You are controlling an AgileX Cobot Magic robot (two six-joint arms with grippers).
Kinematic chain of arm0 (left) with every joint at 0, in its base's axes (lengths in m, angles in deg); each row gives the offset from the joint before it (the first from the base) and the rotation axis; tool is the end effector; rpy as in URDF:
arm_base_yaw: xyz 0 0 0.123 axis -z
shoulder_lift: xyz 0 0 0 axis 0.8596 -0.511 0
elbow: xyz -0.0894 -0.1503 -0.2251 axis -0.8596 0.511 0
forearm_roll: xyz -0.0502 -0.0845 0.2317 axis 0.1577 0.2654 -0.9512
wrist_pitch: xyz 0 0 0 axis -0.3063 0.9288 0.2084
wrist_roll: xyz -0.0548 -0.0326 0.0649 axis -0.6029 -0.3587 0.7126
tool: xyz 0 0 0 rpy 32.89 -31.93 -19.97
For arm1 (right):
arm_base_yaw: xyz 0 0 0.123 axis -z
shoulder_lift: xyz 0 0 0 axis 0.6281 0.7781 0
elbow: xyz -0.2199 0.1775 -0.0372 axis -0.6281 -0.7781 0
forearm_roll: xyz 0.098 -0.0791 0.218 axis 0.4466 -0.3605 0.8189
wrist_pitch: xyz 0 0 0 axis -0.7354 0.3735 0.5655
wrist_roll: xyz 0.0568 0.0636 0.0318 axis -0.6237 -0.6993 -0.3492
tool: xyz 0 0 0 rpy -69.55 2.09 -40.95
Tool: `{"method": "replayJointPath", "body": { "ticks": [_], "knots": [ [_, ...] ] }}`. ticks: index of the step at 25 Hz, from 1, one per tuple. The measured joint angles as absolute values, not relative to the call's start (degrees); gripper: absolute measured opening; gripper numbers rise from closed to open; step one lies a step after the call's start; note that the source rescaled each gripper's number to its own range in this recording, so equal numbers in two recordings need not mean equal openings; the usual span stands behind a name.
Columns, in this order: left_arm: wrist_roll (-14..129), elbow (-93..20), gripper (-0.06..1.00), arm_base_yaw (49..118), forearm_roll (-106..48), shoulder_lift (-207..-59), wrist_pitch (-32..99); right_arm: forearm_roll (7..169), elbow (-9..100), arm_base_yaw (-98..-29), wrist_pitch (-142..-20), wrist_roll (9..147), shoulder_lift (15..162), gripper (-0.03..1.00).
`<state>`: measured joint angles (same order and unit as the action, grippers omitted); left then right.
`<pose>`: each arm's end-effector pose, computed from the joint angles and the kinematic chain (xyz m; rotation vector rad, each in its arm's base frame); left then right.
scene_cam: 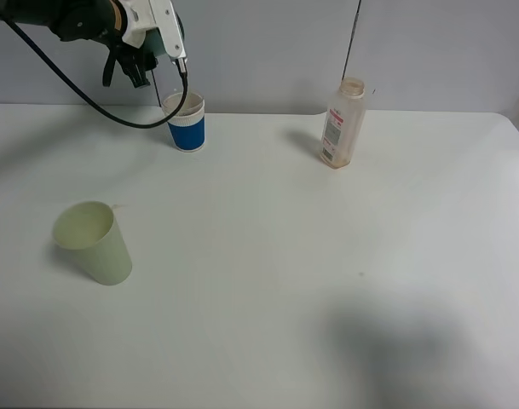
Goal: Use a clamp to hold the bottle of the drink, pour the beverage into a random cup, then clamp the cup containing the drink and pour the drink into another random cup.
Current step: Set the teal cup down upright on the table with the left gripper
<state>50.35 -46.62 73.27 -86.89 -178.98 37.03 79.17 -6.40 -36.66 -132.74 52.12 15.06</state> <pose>0.4746 -0.1099 0.2229 1.4150 1.6330 0.6823 -0.0049 -0.0011 0.2754 0.0945 2.0473 -0.0121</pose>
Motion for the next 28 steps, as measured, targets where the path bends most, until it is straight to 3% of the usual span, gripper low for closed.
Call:
{"method": "replayJointPath", "body": {
  "ticks": [11,28],
  "knots": [
    [27.66,-46.62,0.00,68.73,-85.04,-175.39,37.07,79.17,-6.40,-36.66,-132.74,52.12,15.06,1.00],
    [26.08,-46.62,0.00,68.46,-75.89,-175.11,36.44,79.17,-6.40,-36.66,-132.74,52.12,15.06,1.00]
  ]
}}
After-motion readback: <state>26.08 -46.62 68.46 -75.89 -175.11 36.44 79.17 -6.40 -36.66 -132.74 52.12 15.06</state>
